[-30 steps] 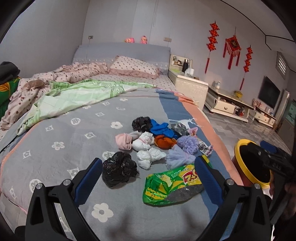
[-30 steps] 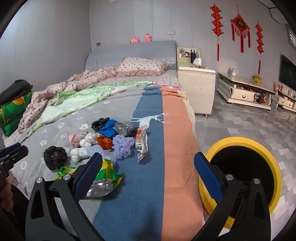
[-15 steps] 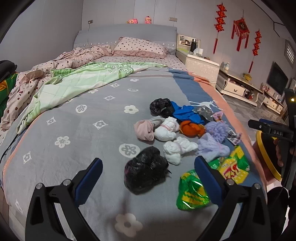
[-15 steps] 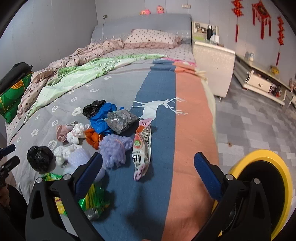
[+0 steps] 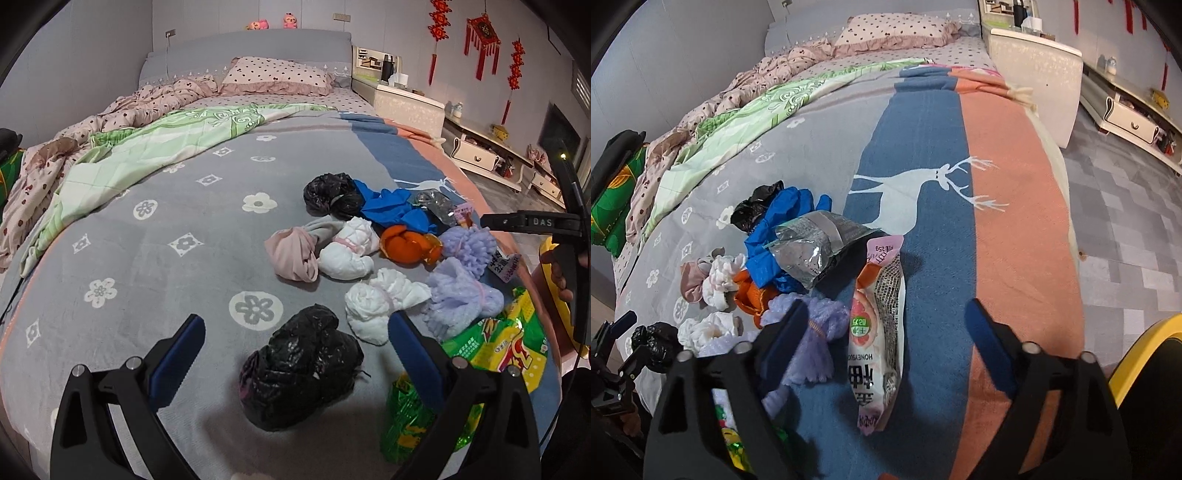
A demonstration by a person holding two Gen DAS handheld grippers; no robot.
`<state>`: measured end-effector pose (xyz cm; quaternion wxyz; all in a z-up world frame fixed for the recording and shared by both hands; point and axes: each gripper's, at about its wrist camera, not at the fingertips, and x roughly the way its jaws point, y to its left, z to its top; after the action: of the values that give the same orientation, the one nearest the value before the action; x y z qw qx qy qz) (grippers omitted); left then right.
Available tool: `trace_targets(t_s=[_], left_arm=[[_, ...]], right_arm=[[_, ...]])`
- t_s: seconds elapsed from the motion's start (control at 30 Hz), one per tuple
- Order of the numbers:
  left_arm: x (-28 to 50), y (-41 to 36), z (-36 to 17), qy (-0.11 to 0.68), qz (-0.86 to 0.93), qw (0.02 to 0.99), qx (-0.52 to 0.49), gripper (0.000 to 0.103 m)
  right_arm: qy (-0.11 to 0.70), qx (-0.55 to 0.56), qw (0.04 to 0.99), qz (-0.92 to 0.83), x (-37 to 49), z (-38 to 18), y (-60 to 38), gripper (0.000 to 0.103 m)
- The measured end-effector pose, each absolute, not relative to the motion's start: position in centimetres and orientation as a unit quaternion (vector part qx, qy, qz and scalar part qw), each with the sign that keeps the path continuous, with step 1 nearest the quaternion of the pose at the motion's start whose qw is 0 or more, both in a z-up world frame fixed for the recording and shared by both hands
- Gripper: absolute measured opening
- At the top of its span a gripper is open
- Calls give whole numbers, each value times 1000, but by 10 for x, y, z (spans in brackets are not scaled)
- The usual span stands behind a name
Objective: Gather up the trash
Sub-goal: 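Grasp the black plastic bag with the left tool while the right tool grasps the snack packet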
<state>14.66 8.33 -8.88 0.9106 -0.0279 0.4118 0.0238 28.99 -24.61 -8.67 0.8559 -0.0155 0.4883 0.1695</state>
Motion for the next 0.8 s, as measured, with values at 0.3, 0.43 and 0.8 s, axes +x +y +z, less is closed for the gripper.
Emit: trace_targets(t_s=[0.3,0.43,0.8], left_arm=[[157,75,-108,423,-8,905,-33,86],[160,74,-114,431,-19,901,-41,76],[157,75,-118,421,-26,906,-40,45]], right_arm=[[508,0,844,170,303,-109,-244,67],[510,3,842,175,305,-112,-241,56],[507,20,842,184,299,-112,-238,21]])
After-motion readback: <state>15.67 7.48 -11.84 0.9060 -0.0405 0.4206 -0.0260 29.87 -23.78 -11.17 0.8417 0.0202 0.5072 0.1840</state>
